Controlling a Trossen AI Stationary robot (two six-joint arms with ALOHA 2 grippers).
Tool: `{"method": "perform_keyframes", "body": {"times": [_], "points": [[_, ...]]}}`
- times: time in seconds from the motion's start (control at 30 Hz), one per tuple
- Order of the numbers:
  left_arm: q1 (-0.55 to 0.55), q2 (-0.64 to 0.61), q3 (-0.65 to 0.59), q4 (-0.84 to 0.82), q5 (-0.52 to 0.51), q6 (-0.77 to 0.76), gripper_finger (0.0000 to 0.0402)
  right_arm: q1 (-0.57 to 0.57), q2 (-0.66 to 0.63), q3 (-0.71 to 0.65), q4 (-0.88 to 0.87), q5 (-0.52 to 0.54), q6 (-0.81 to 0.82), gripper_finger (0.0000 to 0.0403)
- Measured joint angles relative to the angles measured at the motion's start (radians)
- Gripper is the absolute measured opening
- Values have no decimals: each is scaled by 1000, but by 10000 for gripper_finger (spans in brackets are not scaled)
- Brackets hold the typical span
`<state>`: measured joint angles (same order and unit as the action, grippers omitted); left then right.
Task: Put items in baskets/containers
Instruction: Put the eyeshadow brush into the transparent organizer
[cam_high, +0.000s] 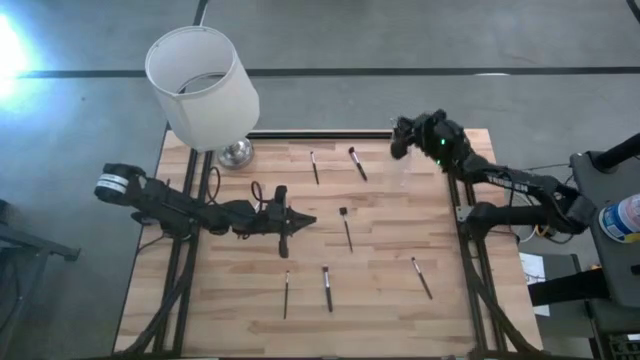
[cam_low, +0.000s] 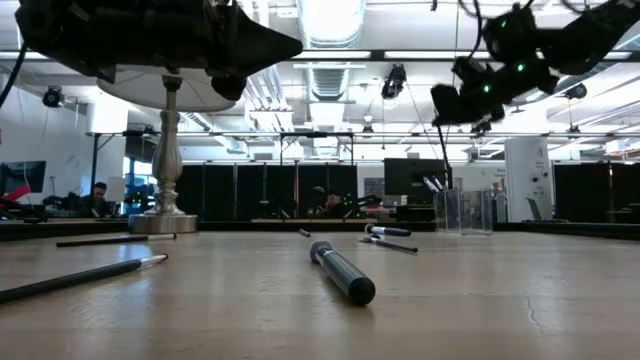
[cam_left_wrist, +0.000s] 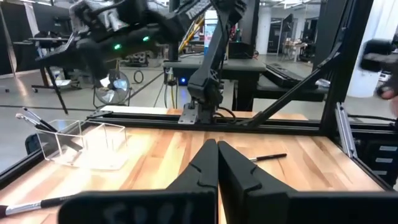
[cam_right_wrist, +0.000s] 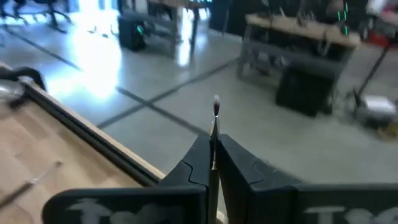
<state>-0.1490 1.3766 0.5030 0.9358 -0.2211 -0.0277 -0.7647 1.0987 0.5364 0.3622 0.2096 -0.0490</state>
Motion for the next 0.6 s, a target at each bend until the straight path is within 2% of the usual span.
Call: {"method": "perform_keyframes", "body": {"times": [0.1,0.33,0.6], "points": [[1,1,0,-2,0,5,1,-76,56,11,0,-77,31,12],[1,1,0,-2,0,5,0,-90,155,12,39,-84,41,12],[1,2,0,-12,0,3,0,-93,158,12,79,-74,20,12]]}}
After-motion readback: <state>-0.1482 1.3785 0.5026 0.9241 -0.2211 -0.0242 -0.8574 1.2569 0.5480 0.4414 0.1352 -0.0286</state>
